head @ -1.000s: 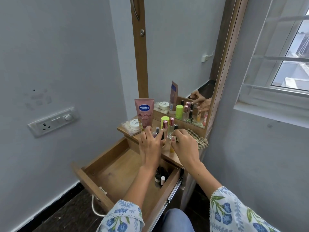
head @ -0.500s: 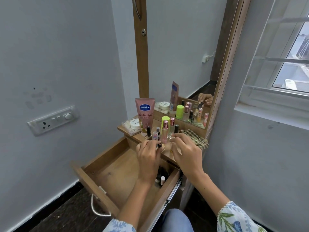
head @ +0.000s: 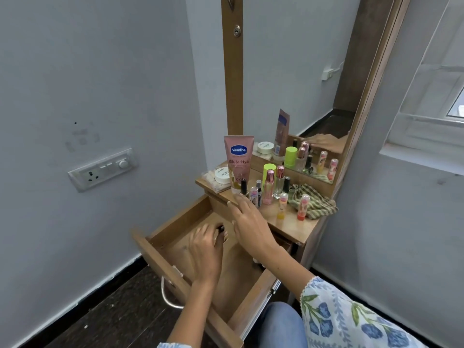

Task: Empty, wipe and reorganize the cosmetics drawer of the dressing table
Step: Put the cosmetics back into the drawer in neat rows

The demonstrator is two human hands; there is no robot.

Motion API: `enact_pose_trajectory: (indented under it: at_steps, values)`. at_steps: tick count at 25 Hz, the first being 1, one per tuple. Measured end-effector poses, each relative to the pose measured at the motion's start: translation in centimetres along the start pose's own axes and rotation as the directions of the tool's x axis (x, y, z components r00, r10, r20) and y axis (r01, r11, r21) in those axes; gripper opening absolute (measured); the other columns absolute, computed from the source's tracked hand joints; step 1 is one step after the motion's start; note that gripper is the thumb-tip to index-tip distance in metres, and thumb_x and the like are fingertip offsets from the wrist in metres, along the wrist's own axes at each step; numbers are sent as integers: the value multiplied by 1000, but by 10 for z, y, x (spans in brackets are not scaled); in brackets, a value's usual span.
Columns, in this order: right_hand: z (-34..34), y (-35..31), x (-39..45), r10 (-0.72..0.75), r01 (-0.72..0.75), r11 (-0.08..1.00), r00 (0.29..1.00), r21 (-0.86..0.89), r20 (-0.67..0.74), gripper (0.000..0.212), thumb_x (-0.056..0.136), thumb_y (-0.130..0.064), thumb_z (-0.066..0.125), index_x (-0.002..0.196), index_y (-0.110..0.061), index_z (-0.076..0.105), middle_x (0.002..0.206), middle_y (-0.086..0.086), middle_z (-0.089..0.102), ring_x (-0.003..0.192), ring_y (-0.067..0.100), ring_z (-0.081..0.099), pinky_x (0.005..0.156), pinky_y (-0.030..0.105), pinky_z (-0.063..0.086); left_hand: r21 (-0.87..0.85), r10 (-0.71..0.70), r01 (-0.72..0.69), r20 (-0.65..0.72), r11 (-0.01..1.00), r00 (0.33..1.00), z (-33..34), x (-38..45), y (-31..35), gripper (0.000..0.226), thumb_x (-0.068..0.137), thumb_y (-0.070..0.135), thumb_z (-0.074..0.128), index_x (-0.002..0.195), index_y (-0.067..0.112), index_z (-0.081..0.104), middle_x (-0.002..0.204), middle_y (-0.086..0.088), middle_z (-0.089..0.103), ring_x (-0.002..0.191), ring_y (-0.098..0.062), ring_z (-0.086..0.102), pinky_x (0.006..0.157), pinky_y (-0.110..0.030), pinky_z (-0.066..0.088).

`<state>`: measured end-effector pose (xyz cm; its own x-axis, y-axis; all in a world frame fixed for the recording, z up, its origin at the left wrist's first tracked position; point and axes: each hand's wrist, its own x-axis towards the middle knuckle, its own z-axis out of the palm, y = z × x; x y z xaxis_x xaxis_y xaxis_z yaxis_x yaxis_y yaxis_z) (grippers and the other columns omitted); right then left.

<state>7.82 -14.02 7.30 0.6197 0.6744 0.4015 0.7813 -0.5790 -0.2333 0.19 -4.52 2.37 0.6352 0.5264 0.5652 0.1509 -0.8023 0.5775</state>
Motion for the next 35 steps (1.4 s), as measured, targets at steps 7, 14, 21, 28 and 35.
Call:
enact_pose_trajectory:
  at_steps: [7,14,21,28,35]
  values:
    - [7,-11,35,179,-169,976,982,-135,63,79,90,2,54,149,3,3,156,25,-11,146,38,-9,118,44,13,3,-15,15,6,1000,1000,5,-4,-4,19,74,11,79,91,14,72,87,3,71,82,-18,63,75,-30,40]
    - [1,-21,42,258,-264,953,964,-146,-59,63,84,7,62,139,4,33,143,26,30,129,40,39,103,41,42,-15,-37,37,22,999,999,4,-5,0,21,70,7,81,89,11,72,85,0,71,82,-21,64,79,-33,40]
    - [-22,-8,19,82,-80,996,996,46,-35,24,82,1,67,106,0,62,119,9,50,90,23,58,70,24,42,-47,-94,96,41,994,995,3,-7,1,22,71,11,80,92,13,73,88,4,72,86,-18,64,84,-33,39]
    - [-34,40,-24,84,-107,964,991,244,102,12,76,-1,74,87,-6,75,98,3,59,94,18,56,77,18,45,-96,-135,143,84,985,987,8,-5,1,17,72,16,80,88,17,74,87,6,72,87,-15,63,80,-22,27]
    - [-11,44,-24,58,-102,974,975,201,215,13,78,-7,75,90,-9,75,101,2,65,93,15,62,82,22,49,-92,-146,162,161,982,976,11,-4,1,20,70,18,81,89,17,75,89,4,73,87,-15,63,82,-32,41]
